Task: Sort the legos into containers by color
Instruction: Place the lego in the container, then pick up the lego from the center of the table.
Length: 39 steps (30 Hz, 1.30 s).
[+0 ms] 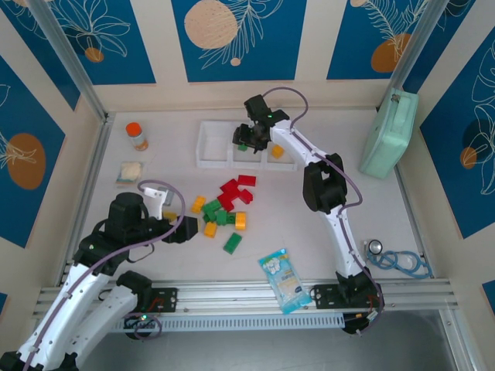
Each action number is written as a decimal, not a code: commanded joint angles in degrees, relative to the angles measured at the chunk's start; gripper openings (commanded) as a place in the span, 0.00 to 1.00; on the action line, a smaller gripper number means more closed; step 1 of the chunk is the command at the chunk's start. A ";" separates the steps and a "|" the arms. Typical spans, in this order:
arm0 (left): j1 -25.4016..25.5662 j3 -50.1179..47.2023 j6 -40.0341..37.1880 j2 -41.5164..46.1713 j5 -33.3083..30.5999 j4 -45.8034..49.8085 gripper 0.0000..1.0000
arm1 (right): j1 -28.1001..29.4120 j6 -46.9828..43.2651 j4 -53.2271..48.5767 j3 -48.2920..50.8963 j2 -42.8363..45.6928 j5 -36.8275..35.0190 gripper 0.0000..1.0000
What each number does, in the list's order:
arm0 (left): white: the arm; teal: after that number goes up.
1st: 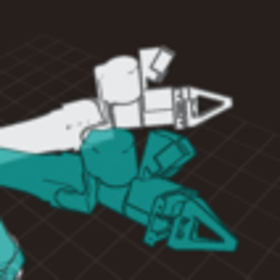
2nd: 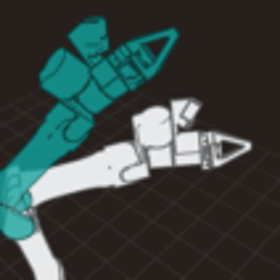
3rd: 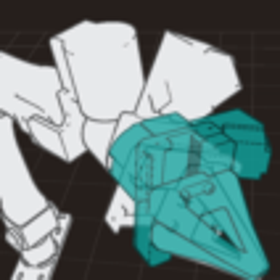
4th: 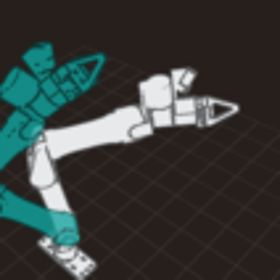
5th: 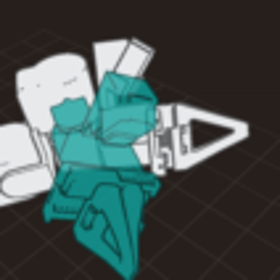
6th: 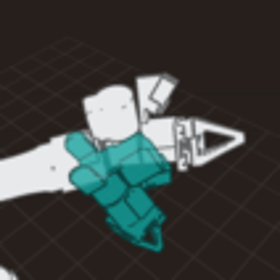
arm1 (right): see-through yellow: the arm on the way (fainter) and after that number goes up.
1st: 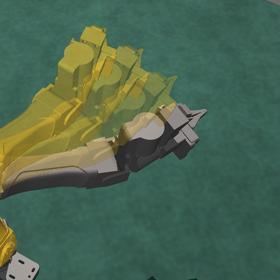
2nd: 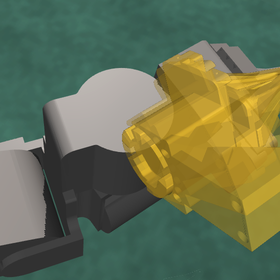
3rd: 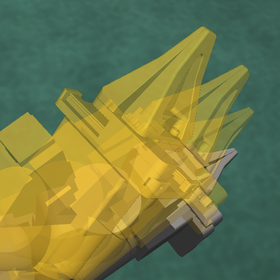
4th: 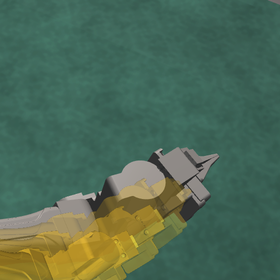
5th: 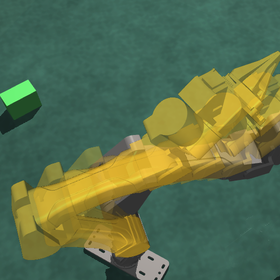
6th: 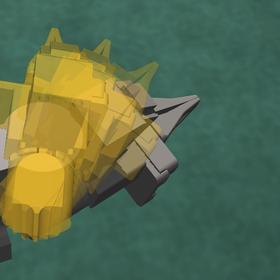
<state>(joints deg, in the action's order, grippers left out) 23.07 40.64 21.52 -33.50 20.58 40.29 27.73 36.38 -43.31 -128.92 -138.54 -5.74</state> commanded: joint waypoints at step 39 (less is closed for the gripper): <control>-1.27 -0.53 -1.22 2.46 0.53 -0.66 0.99 | 28.92 17.29 0.16 55.54 36.63 -6.06 0.81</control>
<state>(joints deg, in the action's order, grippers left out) 22.35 40.38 21.06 -31.29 19.51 40.03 56.69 53.06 -40.21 -72.27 -100.75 -8.54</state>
